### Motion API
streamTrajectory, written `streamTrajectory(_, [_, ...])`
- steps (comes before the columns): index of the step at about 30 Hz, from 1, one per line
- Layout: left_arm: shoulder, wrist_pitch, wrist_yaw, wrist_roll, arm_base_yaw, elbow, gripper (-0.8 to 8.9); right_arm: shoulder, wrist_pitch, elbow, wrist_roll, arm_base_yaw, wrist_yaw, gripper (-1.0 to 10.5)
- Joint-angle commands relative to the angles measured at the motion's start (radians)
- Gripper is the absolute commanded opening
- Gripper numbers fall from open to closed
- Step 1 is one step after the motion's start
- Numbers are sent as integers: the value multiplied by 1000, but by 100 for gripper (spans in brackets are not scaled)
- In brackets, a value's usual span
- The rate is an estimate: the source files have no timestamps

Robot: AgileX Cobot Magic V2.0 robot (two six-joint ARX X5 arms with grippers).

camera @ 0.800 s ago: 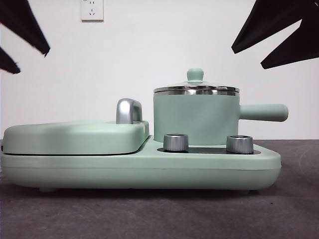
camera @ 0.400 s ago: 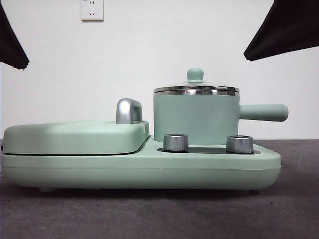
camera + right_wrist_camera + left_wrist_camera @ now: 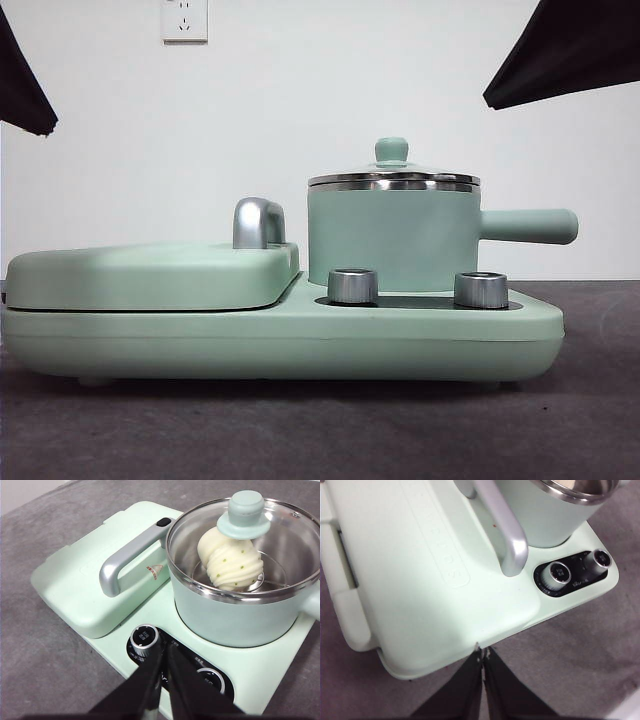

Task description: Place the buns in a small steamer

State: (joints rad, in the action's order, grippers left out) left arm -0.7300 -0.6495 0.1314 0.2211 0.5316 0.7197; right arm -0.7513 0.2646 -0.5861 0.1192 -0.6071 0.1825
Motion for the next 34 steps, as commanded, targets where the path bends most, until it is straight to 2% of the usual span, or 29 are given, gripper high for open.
streamTrajectory(1, [43, 56, 2, -109, -44, -29, 7, -3, -10, -11, 0, -6, 1, 18])
streamTrajectory(6, [226, 288, 0, -130, -221, -203, 7, -3, -10, -11, 0, -6, 1, 19])
streamTrajectory(9, [353, 356, -15, -138, -322, -310, 7, -3, -10, -11, 0, -6, 1, 18])
streamTrajectory(15, [564, 472, -79, -138, -448, -525, 7, -3, -10, -11, 0, -6, 1, 18])
streamTrajectory(22, [706, 571, -87, -140, -493, -710, 7, -3, -10, -11, 0, -6, 1, 19])
streamTrajectory(25, [727, 508, -87, -158, -493, -707, 7, -3, -11, -11, 0, -6, 1, 18])
streamTrajectory(34, [726, 510, -86, -172, -492, -707, 7, -4, -11, -11, 0, -6, 1, 19])
